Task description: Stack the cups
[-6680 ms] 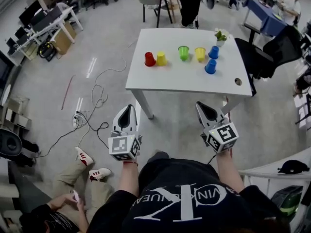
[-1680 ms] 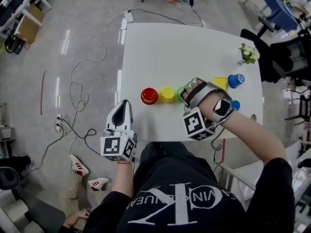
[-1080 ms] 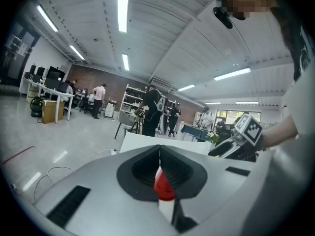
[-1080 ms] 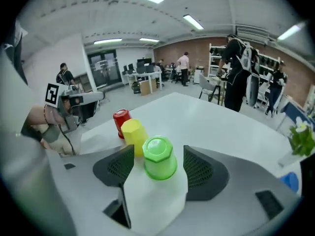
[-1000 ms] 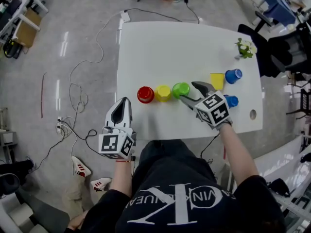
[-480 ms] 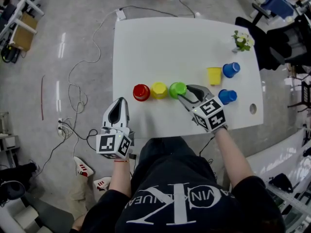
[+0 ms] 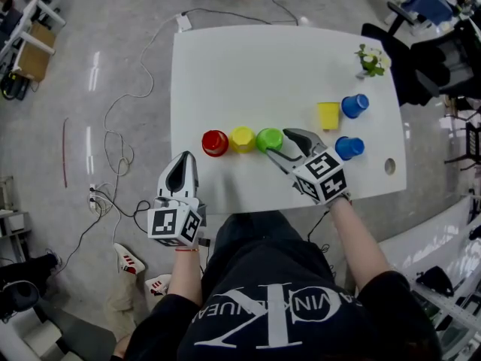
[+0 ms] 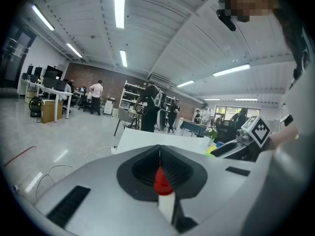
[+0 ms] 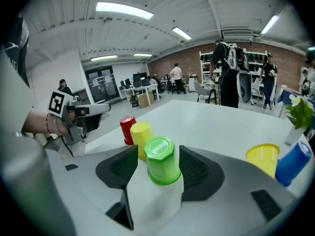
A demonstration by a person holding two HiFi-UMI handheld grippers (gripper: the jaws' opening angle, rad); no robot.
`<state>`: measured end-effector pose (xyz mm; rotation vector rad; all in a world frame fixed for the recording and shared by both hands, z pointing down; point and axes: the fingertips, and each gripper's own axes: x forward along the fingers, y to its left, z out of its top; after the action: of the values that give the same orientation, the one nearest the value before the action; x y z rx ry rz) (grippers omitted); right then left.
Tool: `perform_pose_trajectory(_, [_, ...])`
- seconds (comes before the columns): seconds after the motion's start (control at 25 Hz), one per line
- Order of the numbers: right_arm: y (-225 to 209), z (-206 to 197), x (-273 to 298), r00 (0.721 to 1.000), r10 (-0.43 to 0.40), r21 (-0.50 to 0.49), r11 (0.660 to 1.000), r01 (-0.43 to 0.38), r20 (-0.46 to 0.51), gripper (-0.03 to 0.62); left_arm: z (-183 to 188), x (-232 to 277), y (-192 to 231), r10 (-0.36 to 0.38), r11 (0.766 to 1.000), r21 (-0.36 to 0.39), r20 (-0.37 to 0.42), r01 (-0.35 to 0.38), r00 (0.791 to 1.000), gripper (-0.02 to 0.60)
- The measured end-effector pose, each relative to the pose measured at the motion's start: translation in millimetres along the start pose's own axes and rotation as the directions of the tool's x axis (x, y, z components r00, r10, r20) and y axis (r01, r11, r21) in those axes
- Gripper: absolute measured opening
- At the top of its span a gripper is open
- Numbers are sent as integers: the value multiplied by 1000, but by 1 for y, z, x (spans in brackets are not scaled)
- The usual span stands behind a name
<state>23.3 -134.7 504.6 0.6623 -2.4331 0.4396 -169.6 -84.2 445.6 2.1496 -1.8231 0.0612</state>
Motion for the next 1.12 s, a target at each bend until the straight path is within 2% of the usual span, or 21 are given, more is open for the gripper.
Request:
perform_pose_trajectory(0.08, [-1, 5, -10, 999, -21, 16, 1000, 21, 39, 273, 4, 1, -1, 0, 1000, 9, 7, 0, 1000, 5])
perform_pose_trajectory(0.16, [-7, 6, -27, 993, -84, 38, 996, 81, 84, 272, 8, 2, -2, -1, 1000, 26, 16, 1, 1000, 5])
perform_pose_trajectory(0.24, [-19, 0, -47, 976, -183, 82, 981, 174, 121, 256, 11, 3, -3, -3, 999, 32, 22, 2, 1000, 5])
perform_pose_trajectory(0.32, [-33, -11, -71, 942, -302, 137, 949, 283, 147, 258, 13, 5, -3, -5, 1000, 29, 24, 4, 1000, 5])
perform_pose_trajectory(0.4, [-50, -25, -99, 886, -435, 188, 895, 405, 162, 253, 15, 7, -5, -8, 999, 33, 22, 8, 1000, 5])
perform_pose_trajectory(0.52, [-78, -50, -142, 766, -624, 253, 774, 580, 152, 252, 17, 10, -8, -19, 999, 43, 22, 18, 1000, 5])
perform_pose_trajectory(0.6, [-98, -66, -162, 698, -706, 279, 699, 658, 121, 272, 19, 12, -10, -26, 999, 48, 22, 24, 999, 5])
perform_pose_trajectory(0.64, [-109, -75, -167, 678, -728, 289, 674, 680, 100, 282, 19, 13, -10, -28, 998, 49, 21, 27, 999, 5])
perform_pose_trajectory(0.72, [-127, -91, -168, 668, -742, 318, 647, 693, 54, 314, 19, 15, -12, -32, 998, 52, 18, 31, 999, 5])
perform_pose_trajectory(0.84, [-147, -108, -160, 684, -730, 386, 634, 670, 12, 344, 20, 14, -14, -39, 997, 62, 10, 38, 999, 5])
perform_pose_trajectory(0.92, [-154, -114, -153, 695, -719, 419, 635, 649, 12, 327, 18, 14, -14, -41, 997, 66, 6, 40, 999, 5])
perform_pose_trajectory(1.0, [-152, -110, -152, 688, -724, 424, 634, 647, 34, 246, 17, 12, -12, -34, 997, 65, 6, 33, 999, 5])
perform_pose_trajectory(1.04, [-147, -102, -153, 688, -723, 410, 646, 644, 59, 245, 17, 11, -11, -27, 998, 63, 8, 27, 1000, 5])
perform_pose_trajectory(1.12, [-124, -71, -150, 714, -687, 350, 708, 614, 137, 245, 17, 10, -9, -13, 998, 59, 17, 12, 1000, 5])
